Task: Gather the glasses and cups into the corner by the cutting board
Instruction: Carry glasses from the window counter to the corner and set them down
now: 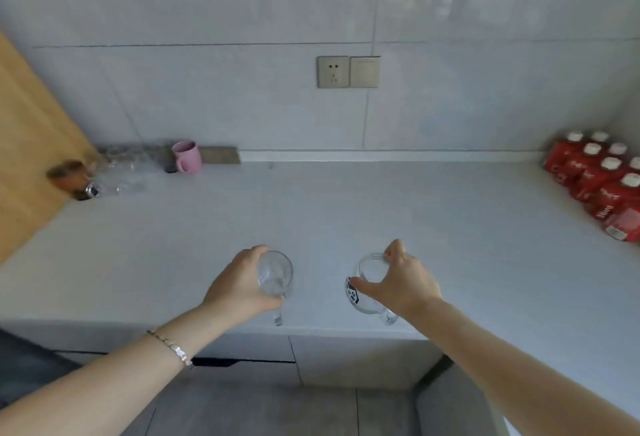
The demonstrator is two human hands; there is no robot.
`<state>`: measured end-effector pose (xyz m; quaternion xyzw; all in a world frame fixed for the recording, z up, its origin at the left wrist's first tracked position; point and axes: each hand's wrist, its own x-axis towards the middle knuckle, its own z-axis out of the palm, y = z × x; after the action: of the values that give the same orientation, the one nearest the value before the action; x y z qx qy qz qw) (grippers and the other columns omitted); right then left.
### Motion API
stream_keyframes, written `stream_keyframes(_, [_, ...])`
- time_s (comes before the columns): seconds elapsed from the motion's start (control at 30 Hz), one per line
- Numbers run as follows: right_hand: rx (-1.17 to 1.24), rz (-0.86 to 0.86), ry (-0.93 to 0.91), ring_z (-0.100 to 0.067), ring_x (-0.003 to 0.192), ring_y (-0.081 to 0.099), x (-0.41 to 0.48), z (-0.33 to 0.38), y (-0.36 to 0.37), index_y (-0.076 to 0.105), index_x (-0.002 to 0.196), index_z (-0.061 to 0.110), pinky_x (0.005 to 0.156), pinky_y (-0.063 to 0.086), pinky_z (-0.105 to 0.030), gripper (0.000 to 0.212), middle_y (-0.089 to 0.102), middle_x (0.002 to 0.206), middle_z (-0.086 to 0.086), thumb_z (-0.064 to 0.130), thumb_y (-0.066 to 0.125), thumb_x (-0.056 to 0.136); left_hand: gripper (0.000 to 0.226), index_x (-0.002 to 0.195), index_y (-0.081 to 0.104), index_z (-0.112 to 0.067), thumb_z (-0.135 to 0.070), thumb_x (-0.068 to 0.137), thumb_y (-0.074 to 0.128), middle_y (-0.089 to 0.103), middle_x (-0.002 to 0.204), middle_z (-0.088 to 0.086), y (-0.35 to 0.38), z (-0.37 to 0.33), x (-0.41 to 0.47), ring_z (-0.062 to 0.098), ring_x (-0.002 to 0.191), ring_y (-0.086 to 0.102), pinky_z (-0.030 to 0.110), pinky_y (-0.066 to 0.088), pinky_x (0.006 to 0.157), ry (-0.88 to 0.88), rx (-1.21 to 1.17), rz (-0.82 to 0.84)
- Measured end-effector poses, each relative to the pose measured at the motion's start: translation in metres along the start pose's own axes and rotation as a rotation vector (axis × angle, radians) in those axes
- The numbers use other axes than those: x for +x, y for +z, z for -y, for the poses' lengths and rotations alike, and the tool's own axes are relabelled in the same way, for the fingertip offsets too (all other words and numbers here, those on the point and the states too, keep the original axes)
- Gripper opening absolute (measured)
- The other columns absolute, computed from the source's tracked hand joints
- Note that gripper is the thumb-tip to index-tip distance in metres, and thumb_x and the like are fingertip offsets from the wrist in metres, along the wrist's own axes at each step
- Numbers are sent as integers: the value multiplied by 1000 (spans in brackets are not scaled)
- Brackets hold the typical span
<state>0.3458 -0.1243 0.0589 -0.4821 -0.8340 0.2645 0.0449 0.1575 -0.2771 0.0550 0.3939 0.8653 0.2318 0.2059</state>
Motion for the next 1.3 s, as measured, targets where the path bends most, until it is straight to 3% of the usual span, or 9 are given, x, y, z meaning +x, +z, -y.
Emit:
stream_keyframes(0.2, [-56,29,-85,-21,77,56,23,130,71,33,95,18,58,41,-28,59,55,90,3,61,66,70,89,139,32,-22,-26,64,79,41,140,-2,-88,123,5,16,125,45,24,38,94,-69,4,-69])
stream_keyframes(0.5, [4,57,-7,-23,84,59,69,280,164,37,97,16,60,41,-28,62,59,95,0,59,72,66,86,138,30,-23,-24,64,75,41,137,-2,-189,260,44,18,124,45,31,44,98,-105,15,-49])
stream_keyframes(0.8, [44,93,-17,-26,89,62,156,367,230,41,101,12,69,48,-32,62,58,96,-2,54,73,68,84,133,35,-25,-22,60,76,46,125,-3,-241,337,125,18,116,49,33,46,94,-177,-7,-22])
stream_keyframes(1.03, [145,118,70,-27,83,58,270,428,281,35,95,10,62,41,-32,65,55,91,-7,51,77,67,85,134,34,-26,-26,58,72,42,117,-9,-261,380,205,15,115,49,31,46,94,-231,-26,8])
stream_keyframes(1.3, [152,63,149,-35,98,62,368,490,320,38,109,5,67,46,-36,69,61,108,-16,48,75,70,85,137,32,-26,-18,64,75,41,136,-8,-270,410,277,13,125,44,28,42,100,-230,-67,39])
